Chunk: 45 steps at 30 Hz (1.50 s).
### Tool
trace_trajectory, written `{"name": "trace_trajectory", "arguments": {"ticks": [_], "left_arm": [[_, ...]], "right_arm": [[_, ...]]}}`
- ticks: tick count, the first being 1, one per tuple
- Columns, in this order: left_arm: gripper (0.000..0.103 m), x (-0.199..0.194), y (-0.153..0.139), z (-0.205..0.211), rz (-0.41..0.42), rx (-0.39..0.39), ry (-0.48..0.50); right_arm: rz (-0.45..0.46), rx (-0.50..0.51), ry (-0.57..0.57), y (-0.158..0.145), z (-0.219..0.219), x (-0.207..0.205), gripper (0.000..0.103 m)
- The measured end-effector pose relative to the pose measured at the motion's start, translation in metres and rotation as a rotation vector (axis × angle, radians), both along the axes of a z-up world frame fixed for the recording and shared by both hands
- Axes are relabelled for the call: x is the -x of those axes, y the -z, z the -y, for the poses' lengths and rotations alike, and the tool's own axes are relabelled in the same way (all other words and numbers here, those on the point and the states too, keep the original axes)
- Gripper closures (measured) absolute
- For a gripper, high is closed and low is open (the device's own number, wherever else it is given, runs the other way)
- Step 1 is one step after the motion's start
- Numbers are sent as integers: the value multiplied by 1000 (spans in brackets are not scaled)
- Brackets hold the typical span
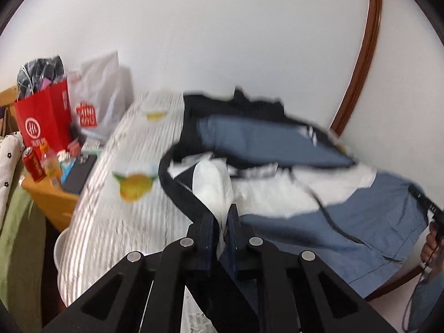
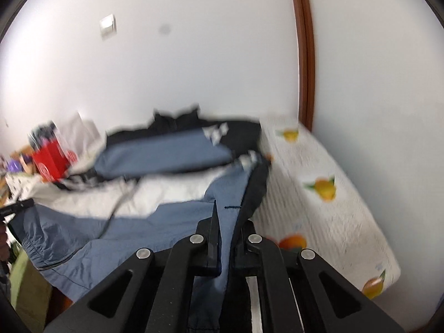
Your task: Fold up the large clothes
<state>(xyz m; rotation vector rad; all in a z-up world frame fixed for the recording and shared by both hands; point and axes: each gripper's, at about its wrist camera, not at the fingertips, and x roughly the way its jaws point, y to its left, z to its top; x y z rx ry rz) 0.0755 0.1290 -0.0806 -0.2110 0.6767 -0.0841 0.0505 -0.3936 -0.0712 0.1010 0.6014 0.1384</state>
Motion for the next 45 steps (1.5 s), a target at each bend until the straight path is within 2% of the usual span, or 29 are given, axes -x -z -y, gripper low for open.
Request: {"name": "trace_trajectory", "arguments": {"ticks": [3, 8, 13, 21, 26, 35, 42, 45], "left_arm": [[94, -6, -20, -3, 60, -4, -19], [94, -35, -37, -3, 92, 12, -35], [94, -71, -48, 0, 100, 10, -55], [94, -131, -49, 1, 84, -3, -101], [94, -167, -37, 6, 49, -14, -99], [94, -224, 8, 1, -46, -42, -117], [92, -255, 52, -5, -157, -22, -102], [89, -263, 62, -5, -180, -23, -101]], "right_arm": [[38, -31, 11, -20, 4, -6, 100], [41, -79, 42, -33, 7, -36, 100], [55, -101, 62, -44, 3, -68, 99], [13, -215, 91, -43, 13, -130, 99], [-30, -242, 88, -28, 12, -170, 99], [-84, -161, 104, 17, 9, -228, 98], [-178, -91, 135, 69, 11, -265, 97], [-215, -55, 145, 85, 8, -274, 97]]}}
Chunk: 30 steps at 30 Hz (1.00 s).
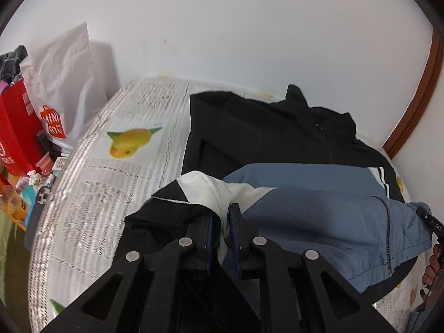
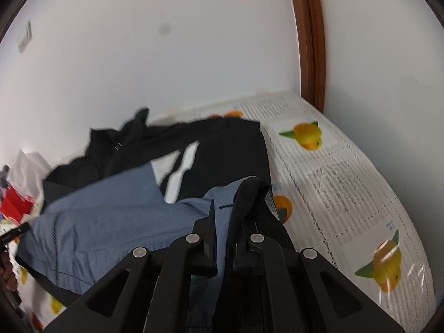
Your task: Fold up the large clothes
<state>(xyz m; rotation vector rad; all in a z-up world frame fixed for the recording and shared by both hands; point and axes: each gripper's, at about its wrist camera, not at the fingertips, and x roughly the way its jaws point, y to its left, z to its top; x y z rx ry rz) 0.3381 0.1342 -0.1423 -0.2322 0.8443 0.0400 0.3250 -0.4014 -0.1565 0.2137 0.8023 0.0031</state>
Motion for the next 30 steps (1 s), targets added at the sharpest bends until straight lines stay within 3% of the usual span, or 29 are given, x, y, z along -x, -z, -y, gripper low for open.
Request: {"name": "trace_trajectory", "arguments": {"ticks": [3, 6, 10, 12, 17, 21, 30], "left_arm": [[87, -5, 4, 0, -14, 8, -1], [85, -5, 2, 2, -27, 1, 10], [60, 7, -8, 2, -26, 37, 51], [57, 19, -17, 1, -5, 45, 58], [56, 49, -30, -13, 38, 39, 39], [56, 67, -20, -29, 14, 21, -4], [56, 73, 22, -43, -74, 0, 0]], "right_arm": [[-40, 36, -4, 14, -2, -5, 94], [-80, 53, -9, 18, -1, -5, 78], [-85, 53, -23, 1, 5, 15, 55], [-36, 72, -31, -15, 10, 36, 51], [-30, 112, 9, -30, 27, 70, 51], [-136, 126, -3, -4, 31, 78, 52], [-202, 16, -52, 33, 25, 74, 52]]}}
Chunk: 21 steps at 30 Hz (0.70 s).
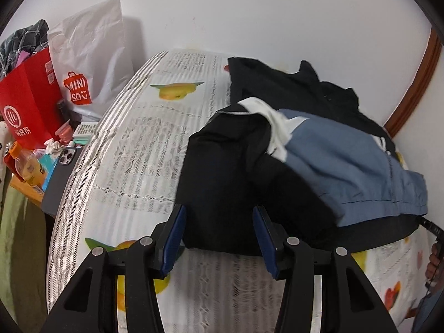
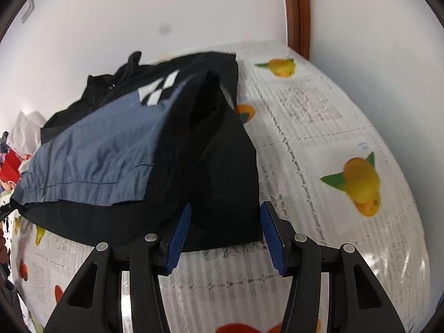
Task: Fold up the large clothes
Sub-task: 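Lift the hem with both tools and fold it toward the collar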
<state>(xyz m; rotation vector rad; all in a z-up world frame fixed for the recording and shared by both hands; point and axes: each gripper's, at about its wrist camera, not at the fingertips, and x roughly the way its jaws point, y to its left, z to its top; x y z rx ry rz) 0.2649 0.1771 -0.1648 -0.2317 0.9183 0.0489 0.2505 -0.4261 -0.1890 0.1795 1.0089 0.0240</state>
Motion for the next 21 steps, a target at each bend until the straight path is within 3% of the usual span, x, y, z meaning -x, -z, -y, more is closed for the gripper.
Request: {"name": "trace_trajectory", "arguments": {"ticks": [4, 5, 8, 10, 21], "left_arm": [[57, -2, 7, -7, 9, 21, -19], [66, -2, 8, -9, 9, 33, -26], [86, 1, 11, -12, 3, 49, -37], [94, 5, 10, -11, 9, 73, -27], [98, 61, 2, 5, -10, 32, -34]], "right_arm": [[-8, 12, -8, 7, -4, -8, 59], [-6, 21, -17, 7, -6, -9, 62], [-9, 45, -33, 6, -10, -12, 85], [-5, 62, -39, 3, -9, -12, 95], [-25, 64, -51, -9, 2, -2, 97]]}}
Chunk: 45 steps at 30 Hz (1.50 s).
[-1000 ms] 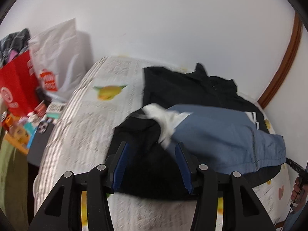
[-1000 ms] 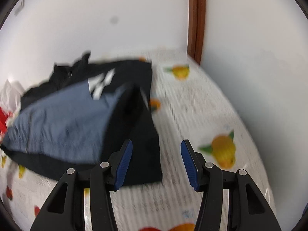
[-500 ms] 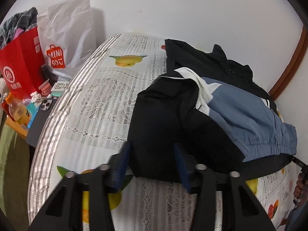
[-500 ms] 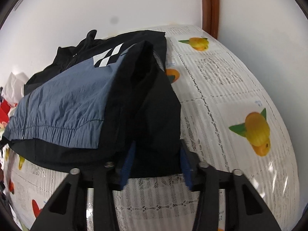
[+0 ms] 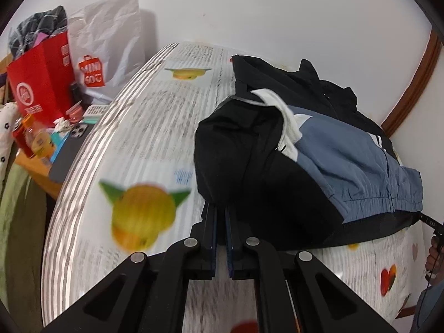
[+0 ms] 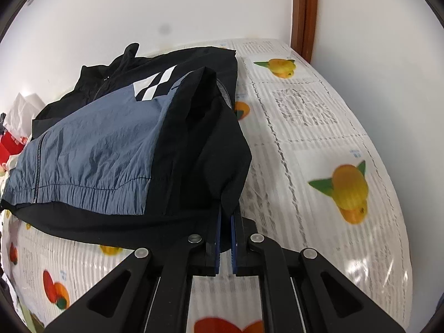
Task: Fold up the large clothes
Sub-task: 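Lift the hem with both tools and fold it toward the collar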
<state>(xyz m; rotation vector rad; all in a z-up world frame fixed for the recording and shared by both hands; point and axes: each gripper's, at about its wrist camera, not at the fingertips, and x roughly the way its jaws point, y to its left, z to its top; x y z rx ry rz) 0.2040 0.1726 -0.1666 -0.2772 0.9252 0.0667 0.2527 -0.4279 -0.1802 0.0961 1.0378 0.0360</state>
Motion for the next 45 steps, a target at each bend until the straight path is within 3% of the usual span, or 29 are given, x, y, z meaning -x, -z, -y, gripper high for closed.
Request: {"name": "trace_trajectory", "arguments": {"ticks": [9, 14, 17, 18, 19, 20, 22, 29, 35, 39, 45], "left_arm": [[99, 47, 6, -1, -31, 9, -26], [99, 61, -4, 2, -15, 15, -11], [99, 66, -21, 7, 29, 16, 16], [98, 66, -24, 10, 38, 19, 24], [91, 64, -28, 13, 47, 27, 37], [77, 61, -32, 16, 56, 40, 52], [62, 55, -38, 25, 83, 71, 77], [61, 19, -36, 51, 68, 146, 151], [61, -8, -5, 53, -46, 153, 114], [61, -8, 4, 53, -60, 162, 112], [81, -5, -7, 61, -26, 128, 151]], "right_arm": [[5, -7, 15, -1, 10, 34, 97], [16, 85, 50, -14, 7, 50, 94], [68, 83, 56, -35, 7, 62, 87], [89, 73, 52, -45, 5, 66, 80], [104, 66, 50, -52, 4, 67, 67], [130, 56, 46, -61, 0, 69, 61], [171, 36, 37, -72, -9, 74, 53], [187, -19, 16, -75, -34, 67, 52], [156, -39, 63, -58, -35, 56, 52], [134, -51, 88, -47, -33, 48, 52], [109, -69, 85, -34, -38, 36, 52]]}}
